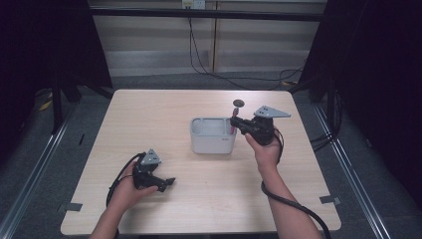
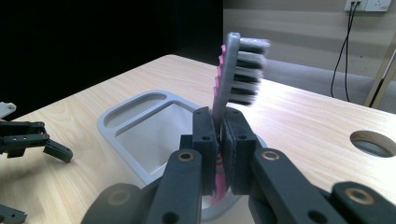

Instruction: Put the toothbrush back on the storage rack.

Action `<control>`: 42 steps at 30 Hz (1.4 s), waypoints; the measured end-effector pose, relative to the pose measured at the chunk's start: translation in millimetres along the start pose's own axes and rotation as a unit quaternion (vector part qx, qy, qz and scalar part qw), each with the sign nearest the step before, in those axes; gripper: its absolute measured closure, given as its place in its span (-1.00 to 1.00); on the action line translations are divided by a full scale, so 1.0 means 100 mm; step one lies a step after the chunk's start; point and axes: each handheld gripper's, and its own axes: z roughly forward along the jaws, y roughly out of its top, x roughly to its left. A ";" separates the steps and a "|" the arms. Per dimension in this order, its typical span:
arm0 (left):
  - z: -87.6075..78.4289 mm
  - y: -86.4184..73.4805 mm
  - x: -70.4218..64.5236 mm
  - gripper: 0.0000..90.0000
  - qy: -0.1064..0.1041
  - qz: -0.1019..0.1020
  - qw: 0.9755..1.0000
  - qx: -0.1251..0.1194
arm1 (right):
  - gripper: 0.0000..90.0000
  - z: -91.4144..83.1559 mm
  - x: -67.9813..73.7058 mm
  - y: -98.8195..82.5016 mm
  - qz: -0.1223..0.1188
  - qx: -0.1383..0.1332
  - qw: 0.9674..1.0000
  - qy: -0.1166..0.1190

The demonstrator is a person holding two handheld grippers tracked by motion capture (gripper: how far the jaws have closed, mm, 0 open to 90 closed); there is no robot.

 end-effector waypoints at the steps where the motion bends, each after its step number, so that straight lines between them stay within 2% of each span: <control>1: 0.00 0.00 0.00 -0.88 0.000 0.000 1.000 0.000 | 0.89 0.00 0.00 0.00 0.000 0.001 1.000 0.000; 42: 0.00 0.00 0.00 -0.88 0.000 0.000 1.000 0.000 | 0.88 -0.02 -0.01 -0.09 0.005 0.003 1.000 0.001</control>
